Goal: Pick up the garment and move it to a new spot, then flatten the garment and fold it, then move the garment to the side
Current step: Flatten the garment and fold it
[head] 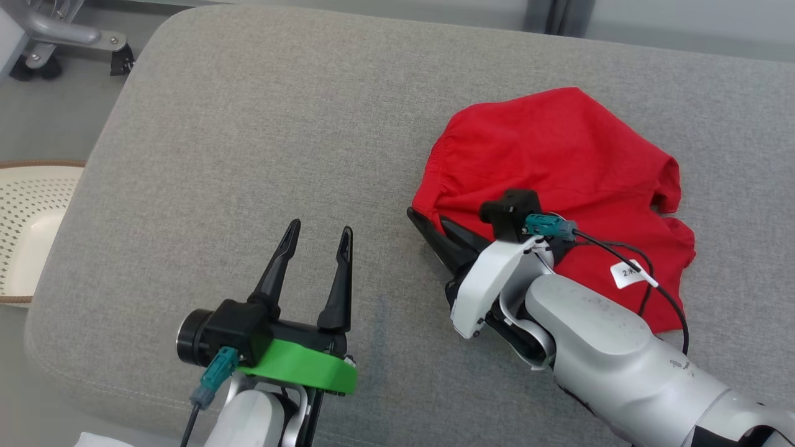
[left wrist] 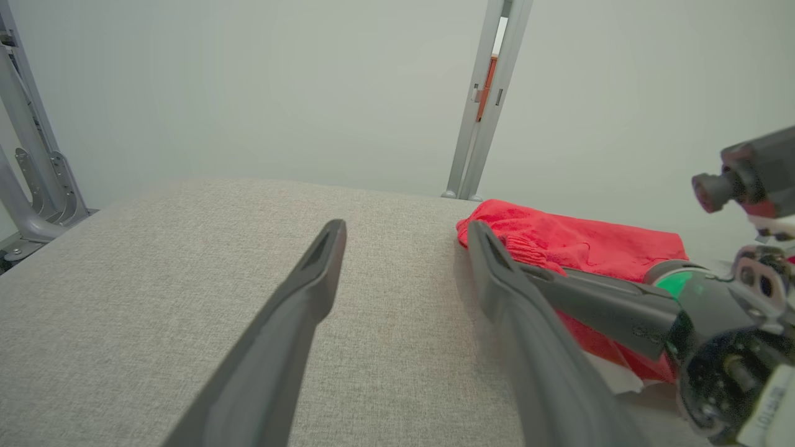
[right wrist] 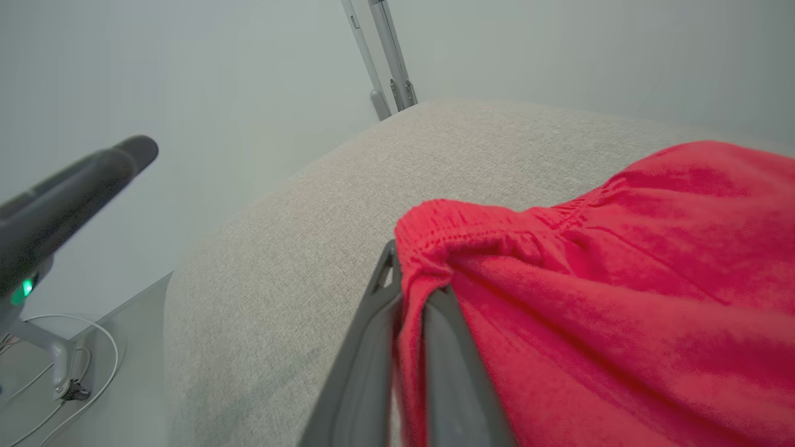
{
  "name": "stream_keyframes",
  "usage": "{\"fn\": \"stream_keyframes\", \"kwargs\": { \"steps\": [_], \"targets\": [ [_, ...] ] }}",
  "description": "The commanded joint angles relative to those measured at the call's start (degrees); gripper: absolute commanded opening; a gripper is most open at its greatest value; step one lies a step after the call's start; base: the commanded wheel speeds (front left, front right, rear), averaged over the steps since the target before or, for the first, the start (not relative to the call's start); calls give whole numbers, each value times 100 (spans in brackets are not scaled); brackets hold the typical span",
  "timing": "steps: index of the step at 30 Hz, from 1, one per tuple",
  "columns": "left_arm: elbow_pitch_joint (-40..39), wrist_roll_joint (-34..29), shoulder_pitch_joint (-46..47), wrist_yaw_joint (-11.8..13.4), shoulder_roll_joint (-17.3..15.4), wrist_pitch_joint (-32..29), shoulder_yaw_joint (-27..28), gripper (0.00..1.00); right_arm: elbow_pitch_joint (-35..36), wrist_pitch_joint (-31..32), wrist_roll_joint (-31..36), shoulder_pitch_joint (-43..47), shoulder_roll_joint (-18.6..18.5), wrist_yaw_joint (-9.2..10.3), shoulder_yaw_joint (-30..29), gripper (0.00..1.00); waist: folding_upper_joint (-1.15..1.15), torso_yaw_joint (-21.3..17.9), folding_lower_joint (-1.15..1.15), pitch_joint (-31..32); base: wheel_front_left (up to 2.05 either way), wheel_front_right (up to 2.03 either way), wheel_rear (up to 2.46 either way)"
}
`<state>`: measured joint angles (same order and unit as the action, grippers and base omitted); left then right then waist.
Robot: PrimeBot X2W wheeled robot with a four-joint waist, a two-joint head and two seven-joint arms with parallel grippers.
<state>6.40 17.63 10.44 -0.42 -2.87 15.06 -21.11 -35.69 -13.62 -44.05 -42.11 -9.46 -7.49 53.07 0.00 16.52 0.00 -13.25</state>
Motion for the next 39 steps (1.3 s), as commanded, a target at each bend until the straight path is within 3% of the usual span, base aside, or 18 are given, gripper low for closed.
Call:
{"fn": "stream_keyframes", "kwargs": {
  "steps": [1, 2, 3, 4, 10, 17, 21, 25, 30, 35, 39],
  "targets": [
    [6, 40, 79, 40, -7, 12, -7, 100, -126, 84, -116, -94, -55, 0, 137, 0, 0, 94, 0, -63, 0, 0, 0],
    [14, 52, 71, 46, -7, 13, -10, 100, -247, 107, -124, -177, -93, 0, 290, 40, 0, 115, 0, -73, 0, 0, 0],
    [18, 62, 67, 49, -7, 13, -18, 100, -351, 105, -103, -245, -126, 0, 383, 94, 0, 135, 0, -80, 0, 0, 0],
    [22, 76, 63, 60, -7, 12, -26, 100, -475, 91, -114, -298, -127, 0, 503, 100, 0, 151, 0, -80, 0, 0, 0],
    [48, 68, 38, 99, -7, 13, 29, 100, -839, -66, -266, -438, -134, 0, 836, 100, 0, 90, 0, -41, 0, 0, 0],
    [83, -41, 6, 53, -8, 13, 178, 100, -896, -158, -198, -391, -292, 0, 938, 100, 0, -256, 0, 145, 0, 0, 0],
    [112, -126, -37, -6, -8, 13, 272, 100, -589, -158, -51, -254, -493, 0, 574, 100, 0, -474, 0, 273, 0, 0, 0],
    [139, -194, -133, -37, -9, 12, 390, 100, -61, -156, 271, 119, -771, 0, -137, 100, 0, -656, 0, 418, 0, 0, 0],
    [140, -247, -284, -79, -9, 13, 562, 100, 647, -157, 870, 1080, -1018, 0, -1512, 100, 0, -840, 0, 589, 0, 0, 0],
    [120, -304, -438, -126, -10, 6, 740, 100, 1311, -158, 1586, 2151, -833, 0, -2939, 100, 0, -1002, 0, 710, 0, 0, 0],
    [86, -349, -530, -170, -9, 7, 864, 100, 1824, -157, 2159, 3014, -358, 0, -3996, 100, 0, -1116, 0, 771, 0, 0, 0]
  ]
}}
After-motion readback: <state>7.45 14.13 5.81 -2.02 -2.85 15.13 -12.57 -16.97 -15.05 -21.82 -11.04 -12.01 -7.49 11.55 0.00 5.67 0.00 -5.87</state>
